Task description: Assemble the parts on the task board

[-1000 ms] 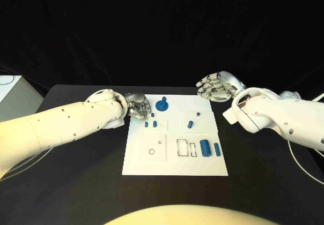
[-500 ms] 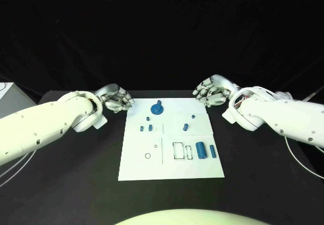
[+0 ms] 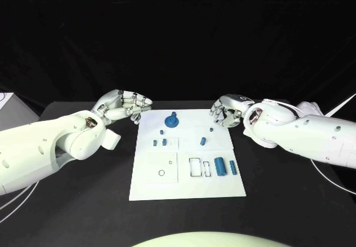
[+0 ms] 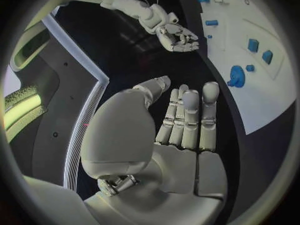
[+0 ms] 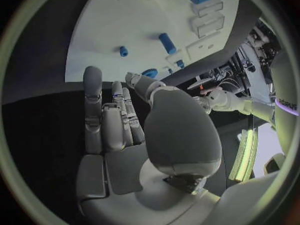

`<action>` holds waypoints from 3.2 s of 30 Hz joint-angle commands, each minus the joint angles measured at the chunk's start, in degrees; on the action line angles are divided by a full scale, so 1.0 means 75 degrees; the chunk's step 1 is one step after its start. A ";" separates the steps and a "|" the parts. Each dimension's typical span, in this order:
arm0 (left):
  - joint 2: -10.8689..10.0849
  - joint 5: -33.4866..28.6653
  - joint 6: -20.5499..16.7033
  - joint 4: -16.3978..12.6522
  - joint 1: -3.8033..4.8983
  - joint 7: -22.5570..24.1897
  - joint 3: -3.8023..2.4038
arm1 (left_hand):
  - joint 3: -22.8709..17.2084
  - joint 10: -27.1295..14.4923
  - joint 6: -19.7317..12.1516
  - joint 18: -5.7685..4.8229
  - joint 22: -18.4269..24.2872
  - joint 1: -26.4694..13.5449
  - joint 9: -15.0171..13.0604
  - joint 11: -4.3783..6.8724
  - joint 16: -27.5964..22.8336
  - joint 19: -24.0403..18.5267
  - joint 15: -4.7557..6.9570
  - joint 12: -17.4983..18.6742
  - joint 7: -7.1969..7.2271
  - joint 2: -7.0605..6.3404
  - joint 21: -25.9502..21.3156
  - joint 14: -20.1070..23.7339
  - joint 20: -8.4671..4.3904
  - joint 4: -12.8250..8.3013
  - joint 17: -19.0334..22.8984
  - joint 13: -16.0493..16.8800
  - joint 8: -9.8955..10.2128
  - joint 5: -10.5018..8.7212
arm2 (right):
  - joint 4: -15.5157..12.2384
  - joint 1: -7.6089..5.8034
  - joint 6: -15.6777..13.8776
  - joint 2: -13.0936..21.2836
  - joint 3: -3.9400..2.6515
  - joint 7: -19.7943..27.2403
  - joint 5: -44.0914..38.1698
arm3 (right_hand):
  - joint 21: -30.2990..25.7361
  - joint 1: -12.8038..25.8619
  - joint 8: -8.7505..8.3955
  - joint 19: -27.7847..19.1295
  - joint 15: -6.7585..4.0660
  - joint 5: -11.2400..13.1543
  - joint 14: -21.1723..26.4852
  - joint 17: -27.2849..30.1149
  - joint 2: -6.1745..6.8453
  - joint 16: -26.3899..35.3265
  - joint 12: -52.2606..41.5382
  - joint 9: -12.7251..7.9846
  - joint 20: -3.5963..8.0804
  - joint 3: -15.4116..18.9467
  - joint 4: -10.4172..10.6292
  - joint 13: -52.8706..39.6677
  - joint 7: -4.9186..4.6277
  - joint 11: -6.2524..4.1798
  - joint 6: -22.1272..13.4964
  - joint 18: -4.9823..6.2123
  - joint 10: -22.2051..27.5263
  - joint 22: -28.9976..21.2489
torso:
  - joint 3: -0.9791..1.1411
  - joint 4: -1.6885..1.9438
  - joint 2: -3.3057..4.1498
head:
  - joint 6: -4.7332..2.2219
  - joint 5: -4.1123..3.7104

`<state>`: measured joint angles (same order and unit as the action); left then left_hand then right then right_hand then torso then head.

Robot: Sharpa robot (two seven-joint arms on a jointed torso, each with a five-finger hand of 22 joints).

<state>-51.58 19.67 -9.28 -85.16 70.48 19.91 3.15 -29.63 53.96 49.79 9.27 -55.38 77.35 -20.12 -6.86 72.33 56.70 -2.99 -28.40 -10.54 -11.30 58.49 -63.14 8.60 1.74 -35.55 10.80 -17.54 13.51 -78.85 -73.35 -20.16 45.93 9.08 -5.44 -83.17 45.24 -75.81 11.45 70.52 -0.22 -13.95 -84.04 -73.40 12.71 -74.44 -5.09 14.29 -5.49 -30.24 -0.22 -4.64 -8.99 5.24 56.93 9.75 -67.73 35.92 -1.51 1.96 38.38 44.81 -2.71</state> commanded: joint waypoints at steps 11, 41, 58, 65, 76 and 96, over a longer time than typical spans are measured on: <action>-0.0303 -0.1382 0.0061 -0.0352 -0.0084 0.0948 -0.0011 | -0.0009 -0.0084 -0.0030 0.0041 -0.0016 0.0030 -0.0012 0.0006 -0.0004 -0.0001 0.0017 -0.0002 0.0020 0.0073 -0.0032 0.0010 0.0004 -0.0007 -0.0051 0.0008 -0.0031 0.0035 | -0.0029 0.0123 0.0491 -0.0110 0.0012 -0.0706 -0.1392 | 0.0422 0.0046 -0.0036 0.0188 0.0076 0.0040 -0.0521 -0.0301 0.0140 -0.0374 0.0104 0.0042 -0.0037 -0.0096 0.0015 0.0007 -0.0036 0.0035 0.0055 -0.0109 0.0172 0.0507 | -0.0010 -0.0020 0.0002 | 0.0026 -0.0022; -0.0412 -0.1594 0.0123 -0.0453 -0.0088 0.1010 -0.0019 | -0.0057 -0.0086 -0.0066 0.0161 0.0504 0.0109 -0.0016 -0.0026 -0.0335 -0.0431 0.0000 -0.0008 -0.0037 0.0123 -0.0549 0.0428 0.0003 -0.0038 0.0608 0.0004 -0.0045 0.0027 | 0.0322 0.0430 0.0719 -0.0585 0.0035 -0.0760 -0.1476 | 0.0612 0.0026 0.0073 0.0227 0.0080 -0.0078 -0.0500 -0.0398 0.0117 -0.0547 0.0126 0.0138 -0.0037 -0.0192 0.0041 -0.0009 0.0023 0.0019 0.0217 -0.0129 0.0216 0.0749 | -0.0011 -0.0014 0.0016 | 0.0089 -0.0024; -0.0460 -0.1598 0.0147 -0.0472 -0.0086 0.0956 -0.0026 | -0.0054 -0.0083 -0.0068 0.0168 0.0538 0.0107 -0.0016 -0.0028 -0.0350 -0.0457 -0.0001 -0.0011 -0.0041 0.0120 -0.0585 0.0437 0.0003 -0.0038 0.0616 0.0004 -0.0046 0.0022 | 0.0483 0.0513 0.0924 -0.0705 0.0045 -0.0814 -0.1474 | 0.0842 -0.0110 0.0306 0.0239 -0.0042 0.0275 -0.0476 -0.0427 -0.0138 -0.0680 -0.0099 0.0340 0.0049 -0.0472 -0.0022 -0.0180 0.0135 -0.0136 0.0544 -0.0147 -0.0294 0.1057 | 0.0000 -0.0023 0.0001 | 0.0161 -0.0044; -0.0473 -0.1598 0.0147 -0.0480 -0.0086 0.0941 -0.0026 | -0.0054 -0.0082 -0.0069 0.0170 0.0551 0.0107 -0.0016 -0.0029 -0.0356 -0.0467 -0.0001 -0.0011 -0.0042 0.0120 -0.0600 0.0439 0.0004 -0.0039 0.0620 0.0004 -0.0046 0.0020 | 0.0504 0.0544 0.0889 -0.0731 0.0053 -0.0892 -0.1573 | 0.0932 -0.0212 0.0435 0.0236 -0.0104 0.0316 -0.0470 -0.0423 -0.0237 -0.0712 -0.0171 0.0447 0.0101 -0.0578 -0.0129 -0.0263 0.0199 -0.0211 0.0728 -0.0150 -0.0492 0.1176 | 0.0001 -0.0028 0.0003 | 0.0171 -0.0059; -0.0489 -0.1569 0.0198 -0.0501 -0.0086 0.0906 -0.0027 | -0.0163 -0.0041 -0.0082 0.0173 0.0566 0.0268 -0.0014 -0.0015 -0.0408 -0.0437 0.0018 -0.0035 -0.0043 0.0200 -0.0619 0.0444 -0.0013 -0.0139 0.0657 0.0010 -0.0049 0.0041 | 0.0446 0.0586 0.0337 -0.0734 0.0059 -0.1139 -0.1764 | 0.1177 -0.0343 0.0626 0.0265 -0.0217 0.0660 -0.0467 -0.0409 -0.0459 -0.0749 -0.0229 0.0671 0.0214 -0.0731 -0.0335 -0.0410 0.0296 -0.0337 0.0939 -0.0183 -0.0840 0.1485 | -0.0004 -0.0039 -0.0011 | 0.0192 -0.0090; -0.0441 -0.1432 0.0250 -0.0306 -0.0087 0.0916 -0.0027 | -0.0370 -0.0056 -0.0121 0.0178 0.0568 0.0362 0.0015 -0.0033 -0.0487 -0.0431 0.0024 -0.0019 -0.0065 0.0173 -0.0604 0.0444 -0.0039 -0.0309 0.0717 -0.0008 -0.0022 0.0271 | -0.0275 0.0411 -0.0362 -0.0206 -0.0065 -0.1175 -0.1205 | 0.1261 -0.0304 0.0648 0.0278 -0.0223 0.0761 -0.0470 -0.0416 -0.0453 -0.0769 -0.0184 0.0729 0.0224 -0.0799 -0.0379 -0.0424 0.0303 -0.0341 0.0956 -0.0200 -0.0864 0.1594 | 0.0020 -0.0049 -0.0016 | 0.0050 -0.0091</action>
<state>-55.04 8.41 -8.57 -87.51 69.88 26.33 3.01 -32.02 53.55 49.36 9.76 -51.11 79.68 -20.07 -6.86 68.99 53.64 -2.77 -28.40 -10.95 -10.05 54.05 -60.09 8.61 -0.65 -30.25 10.82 -17.54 15.31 -80.22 -70.16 -21.41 44.05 8.64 -13.89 -93.86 54.51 -78.21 15.95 72.45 -1.46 -8.32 -84.02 -74.90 9.85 -80.03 -6.62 19.76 -4.20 -35.89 -2.94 -6.19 -6.79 4.94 63.61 8.84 -71.42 47.83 -1.47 1.70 38.17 45.34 -3.37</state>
